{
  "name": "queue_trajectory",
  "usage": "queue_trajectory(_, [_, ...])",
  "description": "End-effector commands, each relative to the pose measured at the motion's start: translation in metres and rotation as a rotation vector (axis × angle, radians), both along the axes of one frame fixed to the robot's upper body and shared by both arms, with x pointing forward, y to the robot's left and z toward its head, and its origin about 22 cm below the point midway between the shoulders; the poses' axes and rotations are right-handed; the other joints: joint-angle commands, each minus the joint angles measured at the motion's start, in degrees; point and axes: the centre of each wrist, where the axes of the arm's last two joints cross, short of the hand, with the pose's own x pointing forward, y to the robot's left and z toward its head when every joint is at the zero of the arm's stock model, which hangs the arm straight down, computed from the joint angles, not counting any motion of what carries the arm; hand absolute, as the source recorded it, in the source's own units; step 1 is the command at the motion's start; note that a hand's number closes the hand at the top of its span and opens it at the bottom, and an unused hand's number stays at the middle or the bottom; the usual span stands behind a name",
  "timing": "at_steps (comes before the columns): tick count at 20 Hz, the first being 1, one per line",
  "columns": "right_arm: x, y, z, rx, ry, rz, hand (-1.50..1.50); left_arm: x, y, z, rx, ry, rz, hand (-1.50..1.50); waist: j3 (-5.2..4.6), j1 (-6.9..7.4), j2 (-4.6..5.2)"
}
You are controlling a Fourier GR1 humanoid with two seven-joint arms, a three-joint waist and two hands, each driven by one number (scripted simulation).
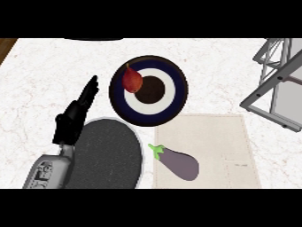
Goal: Pick the cupcake from the placemat and place it in the tiered shelf
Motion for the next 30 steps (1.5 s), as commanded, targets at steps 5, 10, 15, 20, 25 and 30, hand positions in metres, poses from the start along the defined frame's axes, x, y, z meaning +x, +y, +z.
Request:
queue_trajectory(5, [0.005, -0.005, 0.012, 0.161, 0.079, 0.106, -1.5, 0.004, -0.006, -0.005, 0.002, 0.002, -0.017, 0.0, 0.11, 0.29, 0.41])
queue_trajectory(10, [-0.007, -0.014, 0.039, 0.158, 0.12, 0.189, -1.5, -0.01, 0.008, -0.012, 0.001, 0.002, 0.001, 0.0, 0.08, -0.1, 0.07])
queue_trajectory(15, [-0.015, -0.027, 0.045, 0.345, 0.121, 0.154, -1.5, 0.002, -0.003, 0.004, 0.0, -0.015, 0.003, 0.0, 0.14, 0.35, 0.33])
queue_trajectory(20, [-0.037, -0.044, 0.073, 0.541, 0.14, 0.105, -1.5, -0.002, -0.012, 0.001, 0.009, -0.013, -0.002, 0.0, 0.16, 0.94, 0.42])
queue_trajectory(25, [-0.075, -0.074, 0.075, 0.549, 0.211, -0.03, -1.5, 0.003, 0.0, 0.006, 0.013, -0.028, -0.011, 0.0, 0.4, 1.62, 1.37])
queue_trajectory(30, [-0.1, -0.09, 0.075, 0.449, 0.338, -0.114, -1.5, 0.002, -0.007, 0.01, -0.003, -0.045, -0.03, 0.0, 0.68, 2.11, 1.89])
